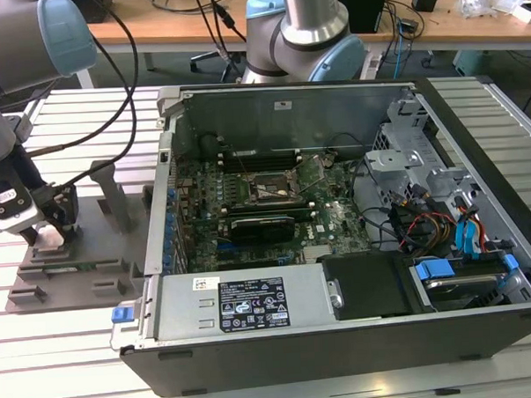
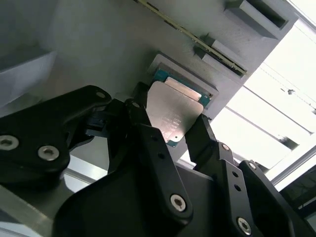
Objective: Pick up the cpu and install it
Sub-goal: 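Pick up the cpu and move it towards the insertion slot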
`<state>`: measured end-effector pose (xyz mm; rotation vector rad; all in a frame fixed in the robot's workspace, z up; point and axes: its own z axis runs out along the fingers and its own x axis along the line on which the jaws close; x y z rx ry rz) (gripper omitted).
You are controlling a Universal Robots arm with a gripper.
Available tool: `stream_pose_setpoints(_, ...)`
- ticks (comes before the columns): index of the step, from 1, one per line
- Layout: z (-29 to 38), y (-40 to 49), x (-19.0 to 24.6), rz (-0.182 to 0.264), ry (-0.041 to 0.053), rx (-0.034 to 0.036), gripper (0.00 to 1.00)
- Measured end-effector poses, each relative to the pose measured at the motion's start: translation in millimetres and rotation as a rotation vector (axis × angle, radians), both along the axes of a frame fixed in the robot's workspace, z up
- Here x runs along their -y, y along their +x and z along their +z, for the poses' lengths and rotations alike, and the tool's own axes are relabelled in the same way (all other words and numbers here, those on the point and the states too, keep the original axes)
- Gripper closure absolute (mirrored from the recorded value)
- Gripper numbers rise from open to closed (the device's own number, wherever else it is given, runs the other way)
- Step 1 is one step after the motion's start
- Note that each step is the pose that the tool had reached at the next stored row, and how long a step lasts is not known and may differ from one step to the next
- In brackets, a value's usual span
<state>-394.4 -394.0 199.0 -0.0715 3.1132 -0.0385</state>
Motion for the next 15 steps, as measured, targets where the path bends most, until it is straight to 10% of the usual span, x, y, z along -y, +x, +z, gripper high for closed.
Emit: stream_pose_setpoints(15, 6.5, 0.0, 0.0, 0.000, -0.0001, -0.0002, 0.45)
